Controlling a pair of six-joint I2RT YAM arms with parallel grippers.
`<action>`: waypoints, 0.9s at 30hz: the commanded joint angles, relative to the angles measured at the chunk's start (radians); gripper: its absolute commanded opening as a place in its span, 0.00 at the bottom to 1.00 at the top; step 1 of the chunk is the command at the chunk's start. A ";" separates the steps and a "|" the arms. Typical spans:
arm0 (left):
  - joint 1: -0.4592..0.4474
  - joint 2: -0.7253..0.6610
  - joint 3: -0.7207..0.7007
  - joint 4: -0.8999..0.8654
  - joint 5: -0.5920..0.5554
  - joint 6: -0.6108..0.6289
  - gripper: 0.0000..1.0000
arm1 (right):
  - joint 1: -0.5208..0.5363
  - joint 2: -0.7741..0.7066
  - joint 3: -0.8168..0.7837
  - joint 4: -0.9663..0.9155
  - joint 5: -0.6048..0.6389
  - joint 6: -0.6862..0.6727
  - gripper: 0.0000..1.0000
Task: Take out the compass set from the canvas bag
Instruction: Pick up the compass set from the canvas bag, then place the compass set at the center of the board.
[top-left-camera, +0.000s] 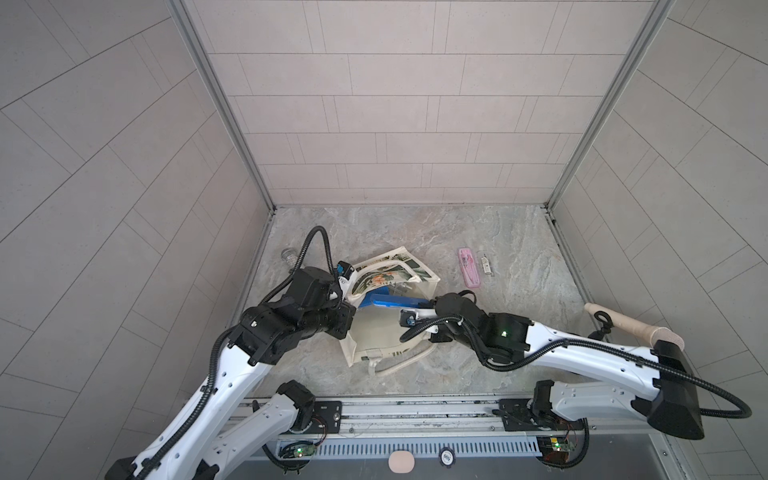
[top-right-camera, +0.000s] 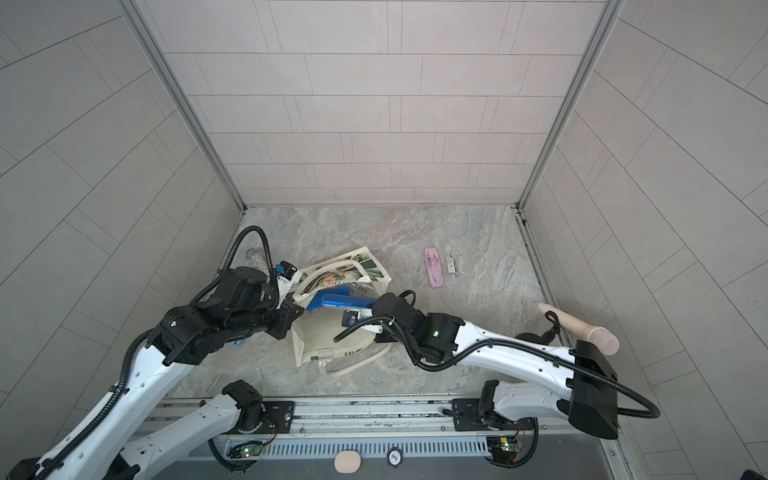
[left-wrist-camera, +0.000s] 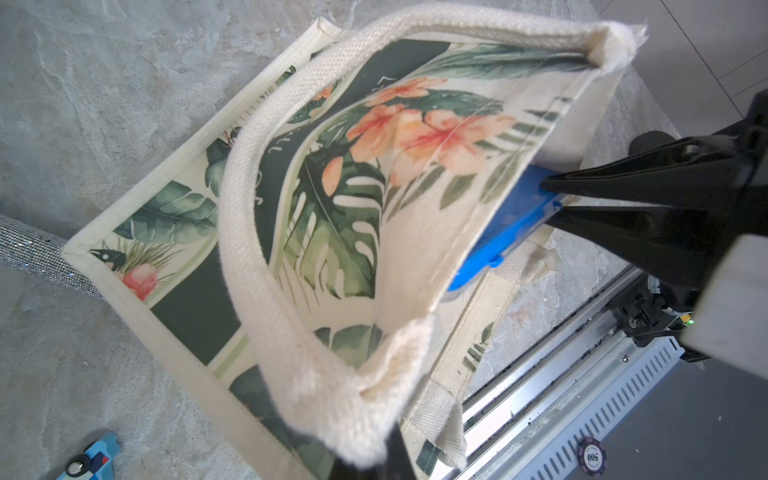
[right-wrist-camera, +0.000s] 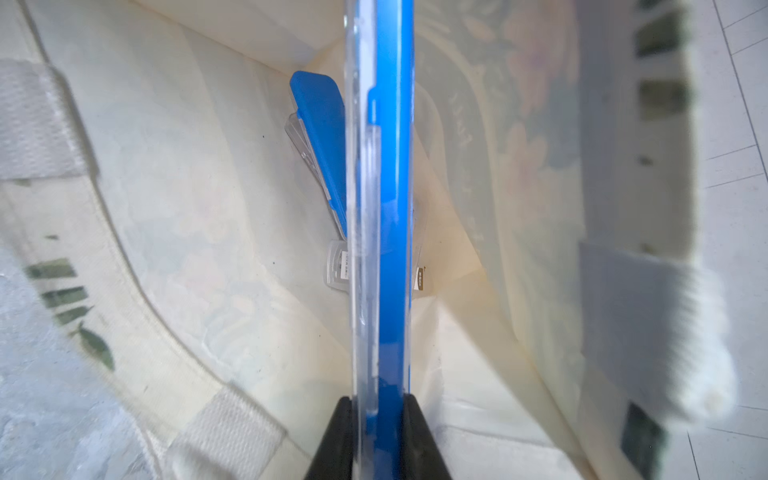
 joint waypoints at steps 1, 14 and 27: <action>-0.005 -0.012 0.024 0.026 0.025 -0.001 0.00 | -0.004 -0.099 -0.018 -0.074 -0.016 0.064 0.18; -0.005 -0.012 0.020 0.035 0.026 -0.010 0.00 | -0.152 -0.398 -0.028 -0.195 -0.065 0.118 0.17; -0.004 -0.022 0.020 0.028 0.024 -0.010 0.00 | -0.561 -0.313 0.010 -0.194 -0.308 0.352 0.10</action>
